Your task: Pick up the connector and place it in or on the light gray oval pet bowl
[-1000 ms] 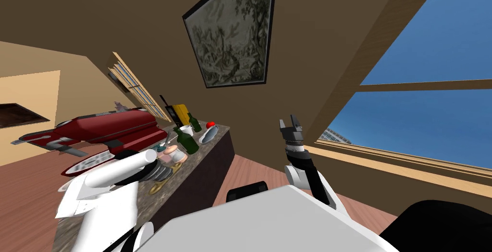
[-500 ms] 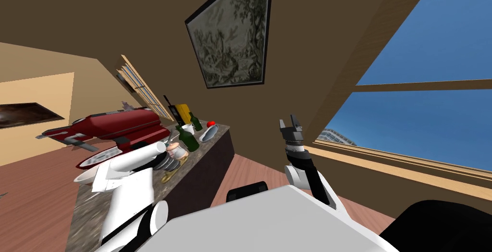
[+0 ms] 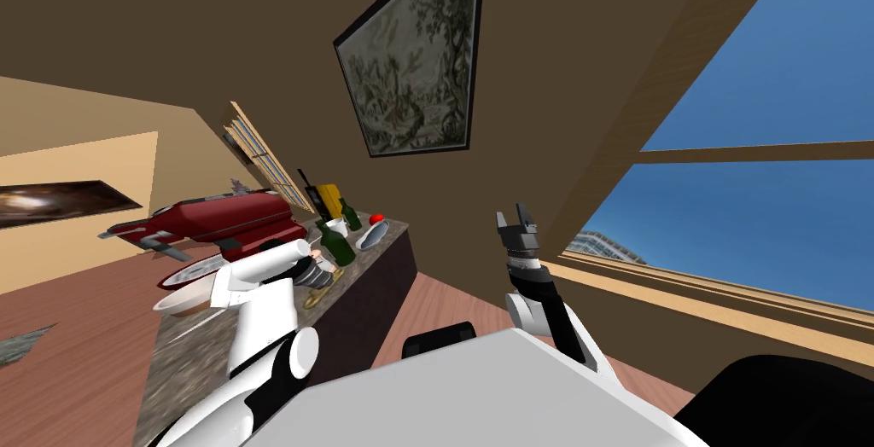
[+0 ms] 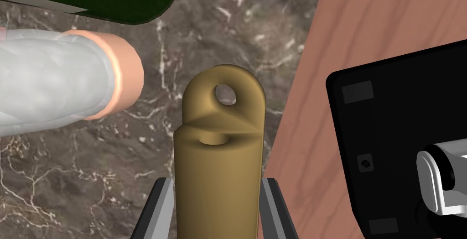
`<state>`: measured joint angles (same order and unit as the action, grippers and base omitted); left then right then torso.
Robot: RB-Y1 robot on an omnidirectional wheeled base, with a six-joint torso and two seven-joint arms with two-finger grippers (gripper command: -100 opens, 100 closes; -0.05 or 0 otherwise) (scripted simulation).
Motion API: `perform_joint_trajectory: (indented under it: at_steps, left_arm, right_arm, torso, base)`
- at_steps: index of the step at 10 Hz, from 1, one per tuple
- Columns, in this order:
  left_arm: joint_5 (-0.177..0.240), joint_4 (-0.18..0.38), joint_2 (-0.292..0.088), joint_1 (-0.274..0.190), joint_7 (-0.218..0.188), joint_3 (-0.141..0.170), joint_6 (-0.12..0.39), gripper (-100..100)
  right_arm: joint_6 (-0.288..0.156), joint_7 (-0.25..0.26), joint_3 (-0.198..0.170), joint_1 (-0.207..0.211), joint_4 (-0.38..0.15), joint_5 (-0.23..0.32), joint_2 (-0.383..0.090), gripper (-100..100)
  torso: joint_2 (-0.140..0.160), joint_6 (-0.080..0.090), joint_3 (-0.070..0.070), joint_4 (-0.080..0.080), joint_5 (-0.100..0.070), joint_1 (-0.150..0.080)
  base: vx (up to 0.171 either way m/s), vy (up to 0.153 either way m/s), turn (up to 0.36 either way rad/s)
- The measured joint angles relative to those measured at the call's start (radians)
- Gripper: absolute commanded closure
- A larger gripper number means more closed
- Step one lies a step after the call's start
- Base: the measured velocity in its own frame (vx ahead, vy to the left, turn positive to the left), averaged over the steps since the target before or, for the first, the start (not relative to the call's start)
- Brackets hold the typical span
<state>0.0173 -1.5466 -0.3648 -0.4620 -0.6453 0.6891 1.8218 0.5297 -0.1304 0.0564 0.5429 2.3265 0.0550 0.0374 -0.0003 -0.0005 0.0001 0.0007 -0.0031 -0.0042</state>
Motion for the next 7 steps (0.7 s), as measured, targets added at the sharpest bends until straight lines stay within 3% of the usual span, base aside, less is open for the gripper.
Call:
perform_joint_trajectory:
  at_steps: [7]
  left_arm:
    - [-0.094, 0.195, 0.034, -0.214, -0.006, -0.011, -0.01, 100]
  right_arm:
    - [0.0, 0.0, 0.0, 0.0, 0.0, 0.0, 0.0, 0]
  torso:
    - [-0.002, 0.001, -0.001, 0.0, 0.0, 0.0]
  base:
    - [0.035, -0.02, 0.072]
